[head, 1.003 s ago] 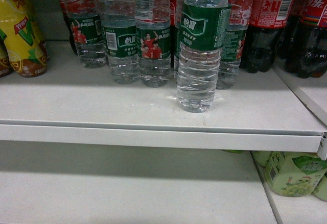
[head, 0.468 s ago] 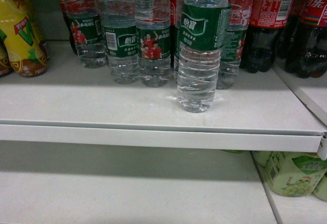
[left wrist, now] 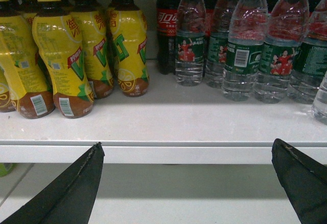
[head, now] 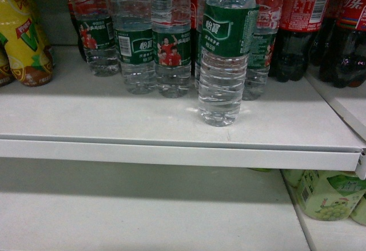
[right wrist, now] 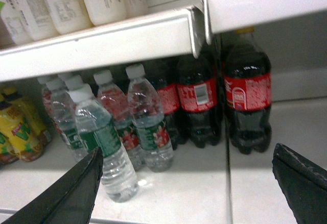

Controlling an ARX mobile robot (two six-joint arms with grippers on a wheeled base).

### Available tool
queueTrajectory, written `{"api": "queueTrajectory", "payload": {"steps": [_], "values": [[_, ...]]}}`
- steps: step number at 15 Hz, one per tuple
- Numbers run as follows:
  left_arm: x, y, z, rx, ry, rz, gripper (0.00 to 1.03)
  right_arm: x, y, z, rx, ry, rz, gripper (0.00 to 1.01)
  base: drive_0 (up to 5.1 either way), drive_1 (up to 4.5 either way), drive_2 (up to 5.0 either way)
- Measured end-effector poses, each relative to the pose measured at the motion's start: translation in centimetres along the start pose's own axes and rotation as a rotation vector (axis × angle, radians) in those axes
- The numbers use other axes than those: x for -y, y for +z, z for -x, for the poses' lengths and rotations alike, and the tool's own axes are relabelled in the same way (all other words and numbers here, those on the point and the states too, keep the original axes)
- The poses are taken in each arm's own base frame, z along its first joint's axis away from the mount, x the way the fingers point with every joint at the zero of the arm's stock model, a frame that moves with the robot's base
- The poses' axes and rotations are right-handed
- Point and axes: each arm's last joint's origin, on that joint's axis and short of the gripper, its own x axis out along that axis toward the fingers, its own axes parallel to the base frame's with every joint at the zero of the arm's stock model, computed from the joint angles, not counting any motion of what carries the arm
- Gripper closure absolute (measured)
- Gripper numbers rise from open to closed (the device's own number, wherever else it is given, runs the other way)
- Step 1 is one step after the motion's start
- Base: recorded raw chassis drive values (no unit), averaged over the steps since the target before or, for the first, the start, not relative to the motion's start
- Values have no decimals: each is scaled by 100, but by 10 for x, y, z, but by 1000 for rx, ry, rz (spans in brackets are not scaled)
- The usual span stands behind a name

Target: Move water from second to third shelf

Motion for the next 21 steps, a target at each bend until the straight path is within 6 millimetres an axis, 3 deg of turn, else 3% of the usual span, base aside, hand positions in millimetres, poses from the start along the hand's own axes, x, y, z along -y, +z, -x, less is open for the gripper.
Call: {"api": "queueTrajectory", "payload": {"steps": [2, 4, 7, 12, 16, 21], "values": [[0, 0, 0, 0, 0, 0, 5, -9, 23, -34, 9, 56, 6, 3, 0, 0, 0], [0, 0, 0, 0, 0, 0, 5, -26, 24, -59, -13, 132, 18, 3, 0, 0, 0], [0, 0, 0, 0, 0, 0, 5, -49, -12, -85, -121, 226, 43, 3, 0, 0, 0], [0, 0, 0, 0, 0, 0, 5, -90, -79, -103, -346, 401, 150, 3, 0, 0, 0], [0, 0, 0, 0, 0, 0, 5, -118, -80, -137, -329, 424, 166, 3, 0, 0, 0], [0, 0, 0, 0, 0, 0, 5, -125, -87, -172, -298, 312, 181, 3, 0, 0, 0]]}}
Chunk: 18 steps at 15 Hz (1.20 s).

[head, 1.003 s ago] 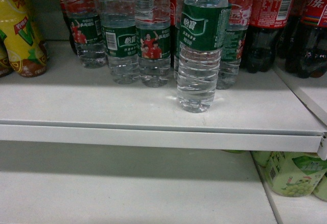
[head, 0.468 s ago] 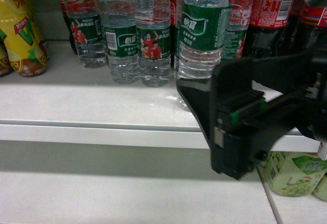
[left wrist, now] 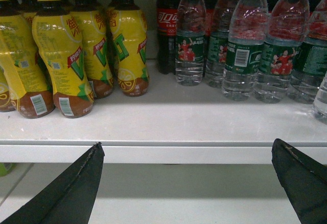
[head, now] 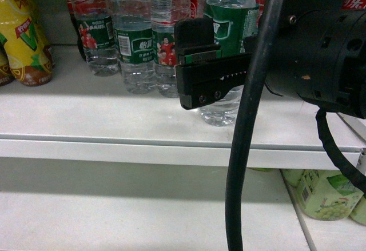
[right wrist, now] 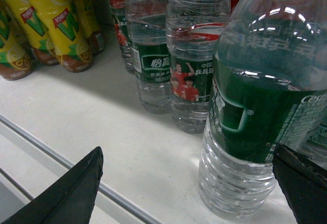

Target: Move water from second to third shelf

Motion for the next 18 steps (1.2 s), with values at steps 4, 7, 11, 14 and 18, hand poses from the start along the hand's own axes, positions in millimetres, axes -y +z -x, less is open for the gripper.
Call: {"api": "queueTrajectory", "payload": {"steps": [4, 7, 11, 14, 18], "values": [[0, 0, 0, 0, 0, 0, 5, 5, 5, -11, 17, -72, -9, 3, 0, 0, 0], [0, 0, 0, 0, 0, 0, 5, 13, 5, -24, 14, -121, -13, 3, 0, 0, 0], [0, 0, 0, 0, 0, 0, 5, 19, 11, -40, 32, -155, -16, 3, 0, 0, 0], [0, 0, 0, 0, 0, 0, 5, 21, 16, -57, 52, -190, -37, 3, 0, 0, 0], [0, 0, 0, 0, 0, 0, 5, 17, 17, -62, 49, -201, -70, 3, 0, 0, 0]]}}
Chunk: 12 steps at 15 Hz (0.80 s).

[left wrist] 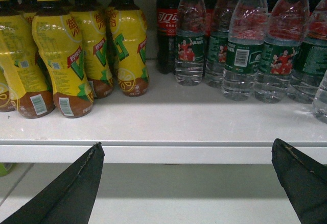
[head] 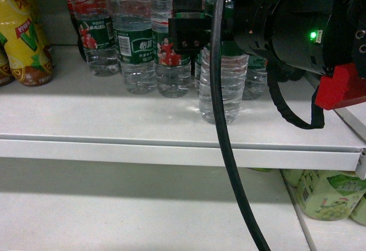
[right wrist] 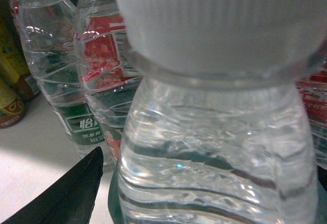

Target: Move water from second to third shelf

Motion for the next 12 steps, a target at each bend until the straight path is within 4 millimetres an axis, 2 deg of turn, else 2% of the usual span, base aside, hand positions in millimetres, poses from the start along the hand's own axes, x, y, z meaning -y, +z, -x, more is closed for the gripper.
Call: {"api": "queueTrajectory", "payload": {"steps": [1, 2, 3, 5, 8, 12], "values": [[0, 0, 0, 0, 0, 0, 5, -1, 0, 0, -5, -8, -4, 11, 0, 0, 0], [0, 0, 0, 0, 0, 0, 5, -2, 0, 0, -6, -14, -5, 26, 0, 0, 0], [0, 0, 0, 0, 0, 0, 5, -2, 0, 0, -7, -14, -5, 37, 0, 0, 0], [0, 0, 0, 0, 0, 0, 5, -2, 0, 3, -6, -24, -7, 52, 0, 0, 0], [0, 0, 0, 0, 0, 0, 5, -2, 0, 19, -21, -7, -17, 58, 0, 0, 0], [0, 0, 0, 0, 0, 0, 5, 3, -1, 66, -58, 32, -28, 58, 0, 0, 0]]}}
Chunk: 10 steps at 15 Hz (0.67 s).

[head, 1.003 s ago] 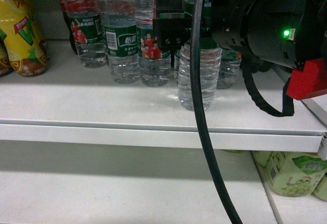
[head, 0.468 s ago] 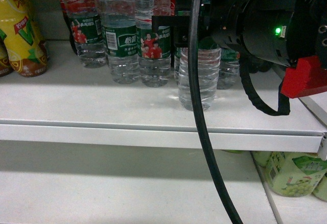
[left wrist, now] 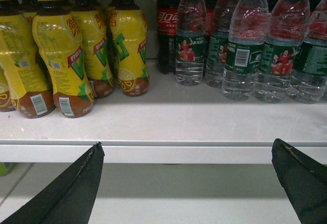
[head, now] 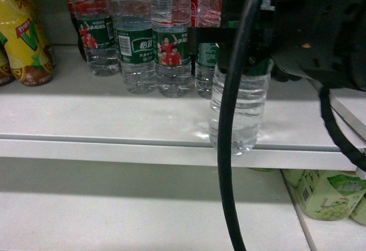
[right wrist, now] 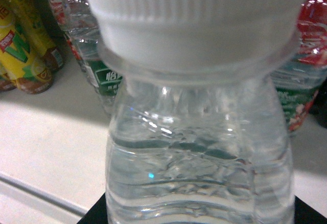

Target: Move water from second to third shelf

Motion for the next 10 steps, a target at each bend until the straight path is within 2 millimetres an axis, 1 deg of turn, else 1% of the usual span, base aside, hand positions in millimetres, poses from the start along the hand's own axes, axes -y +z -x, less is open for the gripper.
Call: {"api": "queueTrajectory", "payload": {"steps": [2, 4, 7, 8, 10], "values": [[0, 0, 0, 0, 0, 0, 5, 12, -1, 35, -12, -11, -3, 58, 0, 0, 0], [0, 0, 0, 0, 0, 0, 5, 28, 6, 71, 28, -52, -14, 58, 0, 0, 0], [0, 0, 0, 0, 0, 0, 5, 45, 14, 108, 67, -117, -21, 58, 0, 0, 0], [0, 0, 0, 0, 0, 0, 5, 50, 15, 116, 73, -134, -26, 58, 0, 0, 0], [0, 0, 0, 0, 0, 0, 5, 75, 19, 150, 95, -229, -75, 58, 0, 0, 0]]}}
